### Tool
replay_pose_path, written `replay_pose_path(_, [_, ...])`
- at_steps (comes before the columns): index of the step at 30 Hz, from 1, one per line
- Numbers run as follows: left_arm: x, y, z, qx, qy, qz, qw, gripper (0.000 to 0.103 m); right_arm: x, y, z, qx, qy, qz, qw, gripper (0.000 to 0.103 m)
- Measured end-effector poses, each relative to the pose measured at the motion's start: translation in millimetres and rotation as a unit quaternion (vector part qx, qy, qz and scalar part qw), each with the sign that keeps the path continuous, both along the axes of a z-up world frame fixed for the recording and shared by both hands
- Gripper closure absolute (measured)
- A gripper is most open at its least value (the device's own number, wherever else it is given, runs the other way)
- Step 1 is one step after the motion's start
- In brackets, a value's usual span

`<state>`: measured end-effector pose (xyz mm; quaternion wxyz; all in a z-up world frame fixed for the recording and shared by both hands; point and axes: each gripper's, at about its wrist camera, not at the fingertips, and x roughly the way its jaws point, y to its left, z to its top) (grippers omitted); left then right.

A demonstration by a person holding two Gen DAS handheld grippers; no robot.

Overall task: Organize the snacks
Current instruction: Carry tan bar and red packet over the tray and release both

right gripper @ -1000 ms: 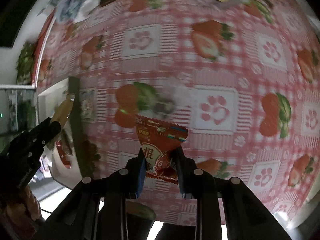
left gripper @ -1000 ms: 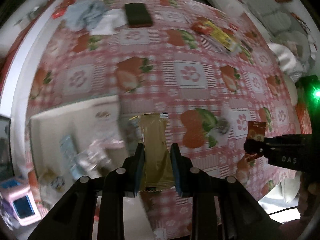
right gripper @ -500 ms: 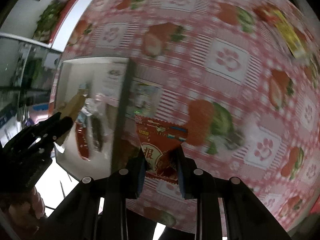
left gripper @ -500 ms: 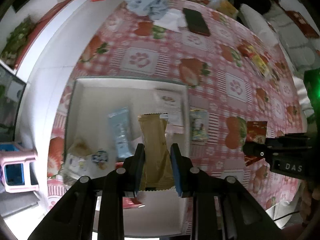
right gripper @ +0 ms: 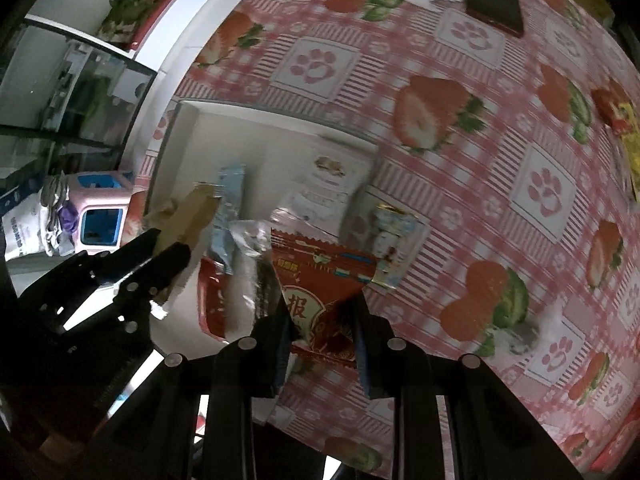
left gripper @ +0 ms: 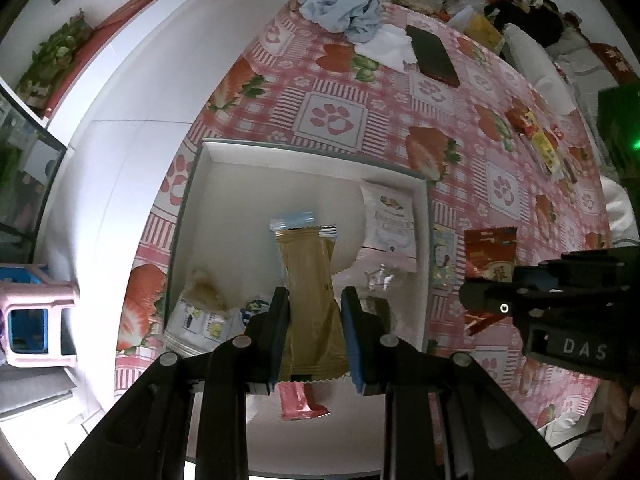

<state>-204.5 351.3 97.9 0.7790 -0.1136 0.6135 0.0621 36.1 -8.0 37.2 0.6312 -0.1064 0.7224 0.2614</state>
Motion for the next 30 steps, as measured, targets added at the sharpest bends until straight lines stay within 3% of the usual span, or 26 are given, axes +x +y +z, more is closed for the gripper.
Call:
replay_pose_path(25, [-7, 5, -11, -0.001, 0.02, -0.017, 0.9996, 0.073, 0, 53, -12, 0.031, 0.025, 0.015, 0.999, 0.074])
replay_pose_path(27, [-8, 5, -10, 0.001, 0.022, -0.016, 0.9996, 0.065, -1, 54, -16, 0.03, 0.037, 0.014, 0.999, 0.073])
replay_pose_path(28, [-9, 5, -10, 0.002, 0.022, -0.013, 0.9997, 0.045, -2, 51, -17, 0.027, 0.039, 0.011, 0.999, 0.057])
replay_pose_path(29, [-10, 5, -8, 0.007, 0.017, -0.007, 0.9998, 0.027, -1, 49, -19, 0.024, 0.039, 0.007, 0.999, 0.024])
replay_pose_path(30, [-11, 5, -6, 0.015, 0.014, -0.002, 0.9998, 0.024, 0, 43, -19, 0.018, 0.035, 0.0, 0.999, 0.014])
